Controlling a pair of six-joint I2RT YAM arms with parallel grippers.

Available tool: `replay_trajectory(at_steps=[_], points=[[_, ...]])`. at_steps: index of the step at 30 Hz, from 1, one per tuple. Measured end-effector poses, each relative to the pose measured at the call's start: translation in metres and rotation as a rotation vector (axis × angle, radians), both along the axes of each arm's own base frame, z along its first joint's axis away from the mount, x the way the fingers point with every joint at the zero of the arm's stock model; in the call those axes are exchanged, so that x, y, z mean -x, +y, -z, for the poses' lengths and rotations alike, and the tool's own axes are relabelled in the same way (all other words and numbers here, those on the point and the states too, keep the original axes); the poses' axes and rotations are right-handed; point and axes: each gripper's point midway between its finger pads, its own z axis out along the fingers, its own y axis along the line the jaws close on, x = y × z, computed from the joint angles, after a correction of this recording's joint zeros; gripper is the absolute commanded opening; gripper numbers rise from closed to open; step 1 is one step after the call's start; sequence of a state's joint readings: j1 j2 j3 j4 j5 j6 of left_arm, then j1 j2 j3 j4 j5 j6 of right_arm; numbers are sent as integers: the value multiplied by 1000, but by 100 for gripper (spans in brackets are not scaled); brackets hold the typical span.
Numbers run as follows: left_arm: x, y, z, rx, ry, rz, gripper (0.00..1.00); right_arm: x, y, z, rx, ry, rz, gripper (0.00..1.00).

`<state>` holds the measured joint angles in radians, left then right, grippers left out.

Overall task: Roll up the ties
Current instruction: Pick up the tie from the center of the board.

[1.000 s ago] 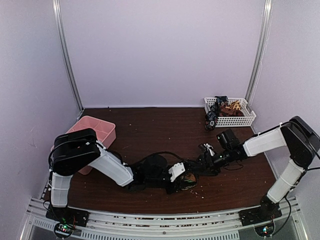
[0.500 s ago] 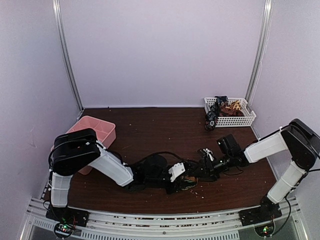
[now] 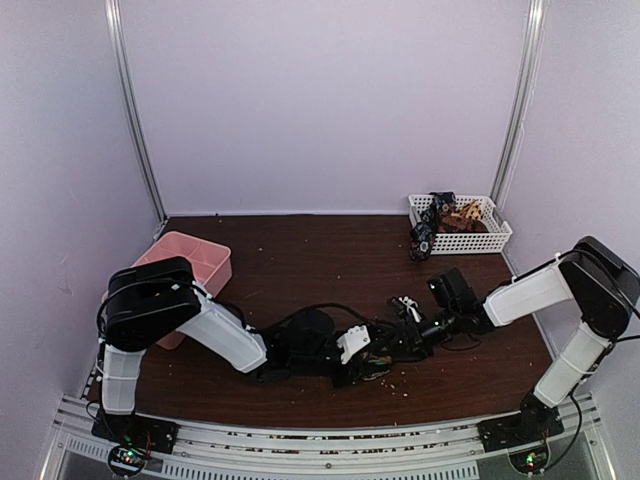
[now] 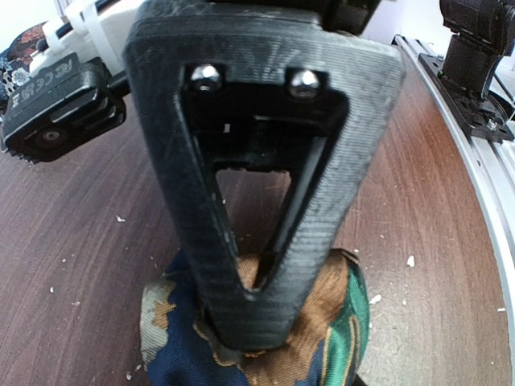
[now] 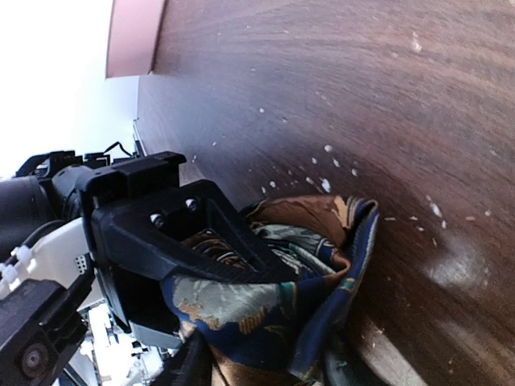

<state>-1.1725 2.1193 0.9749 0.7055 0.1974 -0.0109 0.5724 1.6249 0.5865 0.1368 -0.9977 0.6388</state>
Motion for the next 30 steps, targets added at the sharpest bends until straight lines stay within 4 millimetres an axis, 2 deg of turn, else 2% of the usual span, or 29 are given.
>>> replay_trajectory(at_steps=[4, 6, 9, 13, 18, 24, 30], points=[[0, 0, 1, -2, 1, -1, 32, -1, 2, -1, -11, -10, -11, 8], [0, 1, 2, -4, 3, -2, 34, -1, 2, -2, -19, -19, -19, 1], [0, 2, 2, -5, 4, -3, 42, -2, 3, -3, -24, -24, -23, 0], [0, 3, 3, -10, 1, -4, 64, -3, 3, -3, -26, -31, -25, 0], [3, 15, 17, -51, 10, -17, 81, -4, 3, -2, -24, -48, -16, 0], [3, 21, 16, -66, 15, -36, 82, -2, 2, -4, -22, -64, 2, 0], [-4, 14, 16, -55, 23, -65, 82, 0, 6, -6, -16, -63, 10, 0]])
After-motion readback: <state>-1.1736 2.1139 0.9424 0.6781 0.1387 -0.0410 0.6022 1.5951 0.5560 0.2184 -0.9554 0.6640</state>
